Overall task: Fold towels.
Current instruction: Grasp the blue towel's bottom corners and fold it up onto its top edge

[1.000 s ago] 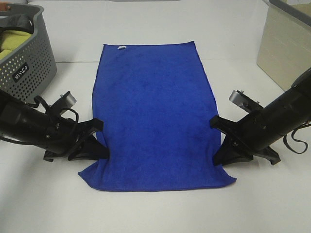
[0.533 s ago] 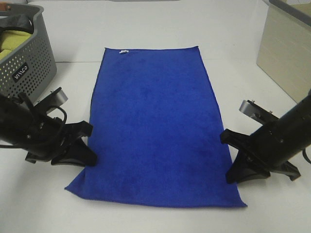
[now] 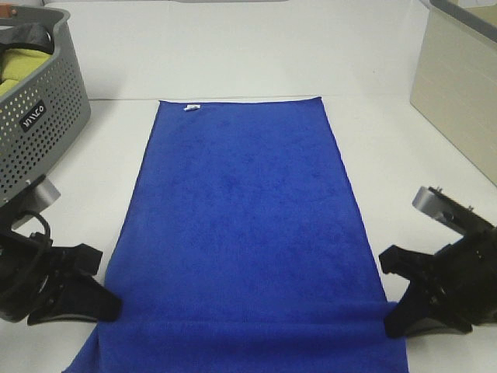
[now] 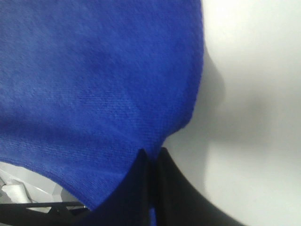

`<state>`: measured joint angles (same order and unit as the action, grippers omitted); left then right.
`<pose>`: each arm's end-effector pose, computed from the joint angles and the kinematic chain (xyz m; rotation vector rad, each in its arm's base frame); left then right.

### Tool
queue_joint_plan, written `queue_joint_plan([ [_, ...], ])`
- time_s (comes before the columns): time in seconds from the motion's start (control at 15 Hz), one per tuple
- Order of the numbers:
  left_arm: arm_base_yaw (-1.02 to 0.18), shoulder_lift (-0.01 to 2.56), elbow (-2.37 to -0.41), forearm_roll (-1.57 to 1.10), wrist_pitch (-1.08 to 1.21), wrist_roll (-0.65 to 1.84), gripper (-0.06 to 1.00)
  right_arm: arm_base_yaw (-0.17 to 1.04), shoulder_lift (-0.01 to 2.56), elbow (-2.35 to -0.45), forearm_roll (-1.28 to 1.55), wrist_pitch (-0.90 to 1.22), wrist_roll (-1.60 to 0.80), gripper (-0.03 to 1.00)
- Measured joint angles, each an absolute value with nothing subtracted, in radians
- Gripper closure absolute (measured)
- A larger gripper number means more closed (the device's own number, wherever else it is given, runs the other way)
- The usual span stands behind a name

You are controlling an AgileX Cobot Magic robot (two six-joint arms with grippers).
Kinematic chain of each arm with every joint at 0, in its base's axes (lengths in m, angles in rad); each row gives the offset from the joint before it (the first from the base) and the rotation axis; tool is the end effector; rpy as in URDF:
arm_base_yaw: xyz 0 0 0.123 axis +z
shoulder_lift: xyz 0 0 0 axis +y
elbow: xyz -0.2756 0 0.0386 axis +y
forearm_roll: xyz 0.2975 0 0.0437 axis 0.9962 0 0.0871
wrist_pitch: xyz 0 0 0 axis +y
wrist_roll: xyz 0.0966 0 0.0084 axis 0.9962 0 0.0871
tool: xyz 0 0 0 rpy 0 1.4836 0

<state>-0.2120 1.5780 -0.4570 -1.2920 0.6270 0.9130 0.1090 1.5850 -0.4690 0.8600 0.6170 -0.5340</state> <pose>0.2192 -0.1032 0.0739 0.0000 2.8206 -0.9666 0.2159 0.0664 0.0633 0.1367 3.0252 0.7169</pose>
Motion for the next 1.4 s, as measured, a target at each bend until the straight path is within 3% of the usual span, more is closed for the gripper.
queue_joint_plan([
  [0.47, -0.211, 1.653, -0.755, -1.27, 0.566, 0.78, 0.93, 0.109, 1.713, -0.948, 0.751, 0.707, -0.436, 0.97],
  [1.0, -0.119, 2.061, -1.369, -1.208, 0.601, 0.647, 0.93, 0.109, 2.216, -1.788, 0.557, 0.919, -0.254, 0.97],
  [1.4, -0.118, 2.322, -1.755, -1.205, 0.507, 0.646, 0.93, 0.109, 2.561, -2.297, 0.504, 0.928, -0.204, 0.97],
])
